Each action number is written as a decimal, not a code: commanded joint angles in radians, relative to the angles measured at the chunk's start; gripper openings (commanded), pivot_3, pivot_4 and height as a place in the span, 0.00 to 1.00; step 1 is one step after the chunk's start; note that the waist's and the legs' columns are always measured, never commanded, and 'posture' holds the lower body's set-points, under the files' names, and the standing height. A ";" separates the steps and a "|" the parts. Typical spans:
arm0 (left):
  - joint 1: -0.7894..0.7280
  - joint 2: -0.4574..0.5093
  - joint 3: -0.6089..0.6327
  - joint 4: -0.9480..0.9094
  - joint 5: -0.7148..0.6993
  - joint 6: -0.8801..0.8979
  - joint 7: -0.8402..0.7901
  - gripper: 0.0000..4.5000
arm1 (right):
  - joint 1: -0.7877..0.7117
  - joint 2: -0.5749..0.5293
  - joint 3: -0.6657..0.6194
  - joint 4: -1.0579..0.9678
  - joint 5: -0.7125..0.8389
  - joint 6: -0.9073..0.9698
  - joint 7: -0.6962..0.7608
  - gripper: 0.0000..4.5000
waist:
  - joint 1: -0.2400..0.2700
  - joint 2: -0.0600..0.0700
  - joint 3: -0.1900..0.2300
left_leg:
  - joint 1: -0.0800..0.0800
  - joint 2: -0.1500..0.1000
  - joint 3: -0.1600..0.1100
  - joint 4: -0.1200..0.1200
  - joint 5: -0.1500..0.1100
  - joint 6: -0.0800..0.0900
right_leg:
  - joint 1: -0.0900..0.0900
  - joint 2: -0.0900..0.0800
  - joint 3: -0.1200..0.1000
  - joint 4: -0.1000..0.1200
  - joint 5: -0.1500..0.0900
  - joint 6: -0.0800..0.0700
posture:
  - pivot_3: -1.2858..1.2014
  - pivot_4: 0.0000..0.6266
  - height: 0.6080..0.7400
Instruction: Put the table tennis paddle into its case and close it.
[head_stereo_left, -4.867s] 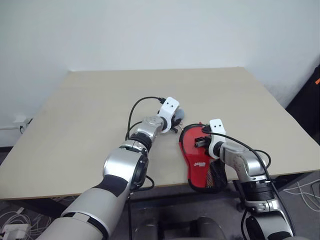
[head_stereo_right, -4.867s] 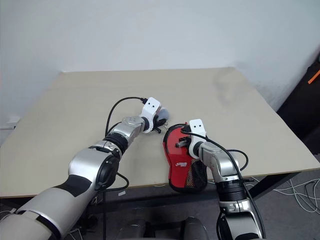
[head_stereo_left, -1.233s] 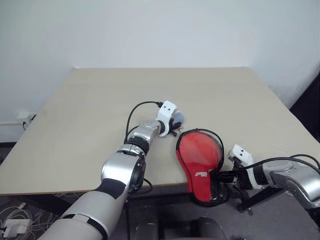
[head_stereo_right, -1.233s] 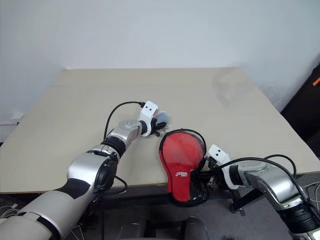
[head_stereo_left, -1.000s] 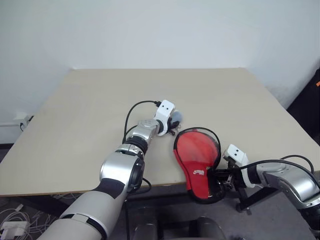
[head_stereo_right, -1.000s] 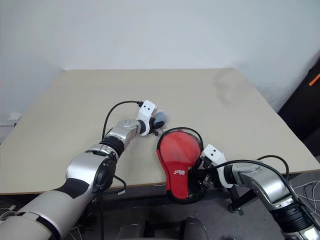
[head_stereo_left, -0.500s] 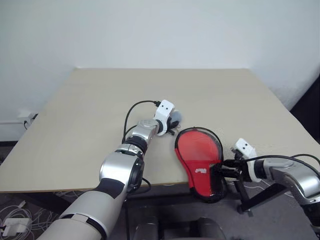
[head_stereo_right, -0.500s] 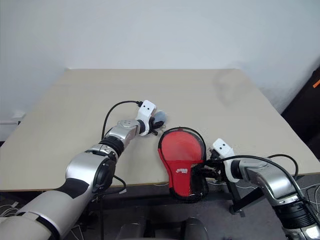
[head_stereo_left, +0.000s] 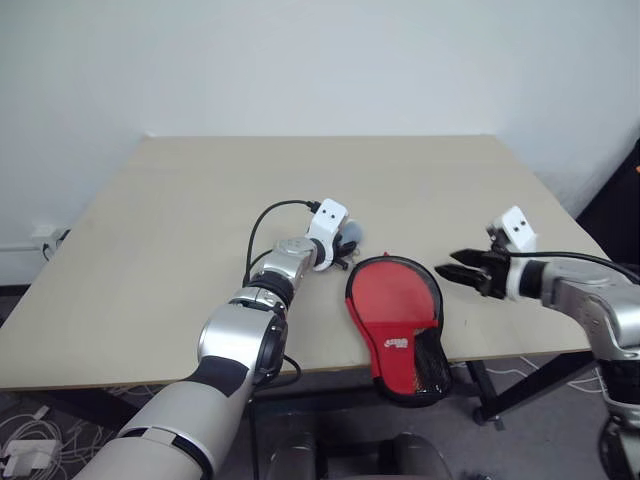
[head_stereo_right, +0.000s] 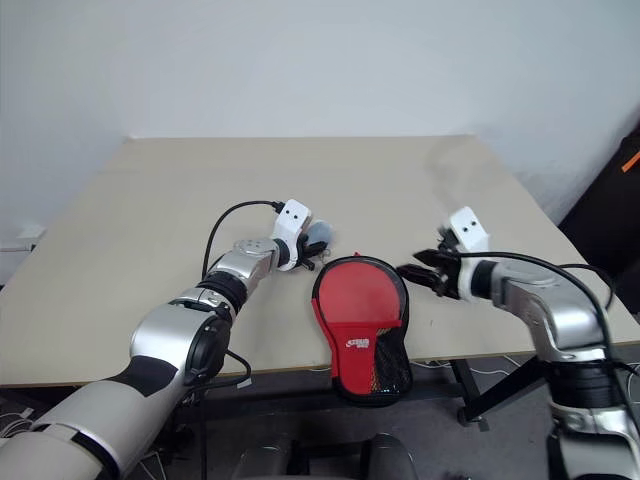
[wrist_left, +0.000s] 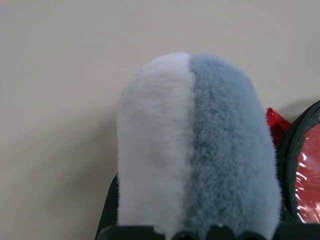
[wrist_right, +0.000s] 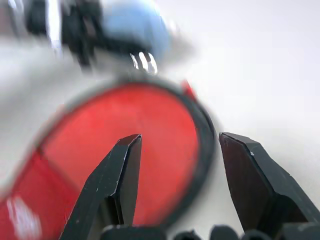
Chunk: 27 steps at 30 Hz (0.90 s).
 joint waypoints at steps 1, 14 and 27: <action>-0.047 0.006 -0.003 -0.048 -0.002 -0.016 0.006 0.30 | -0.030 0.110 0.068 0.008 -0.013 0.015 -0.077 0.59 | 0.000 0.000 0.000 | 0.000 0.000 0.000 0.000 0.001 -0.002 | 0.000 0.000 0.000 0.000 0.000 0.000 | 0.52 0.00 0.88; -0.071 0.007 0.001 -0.061 -0.013 -0.033 -0.029 0.30 | 0.006 0.260 0.270 0.160 -0.180 -0.046 -0.174 0.59 | -0.001 0.001 0.000 | -0.001 -0.001 0.002 0.001 0.002 -0.003 | -0.001 -0.001 0.001 0.001 0.000 0.001 | 0.52 0.00 0.88; -0.117 -0.024 -0.015 -0.059 -0.004 -0.043 -0.047 0.30 | 0.059 0.231 0.348 0.155 -0.260 -0.056 -0.147 0.00 | 0.000 0.001 0.000 | -0.001 -0.001 0.001 0.002 0.002 -0.003 | 0.000 -0.001 0.001 0.002 0.000 0.001 | 0.52 0.00 0.88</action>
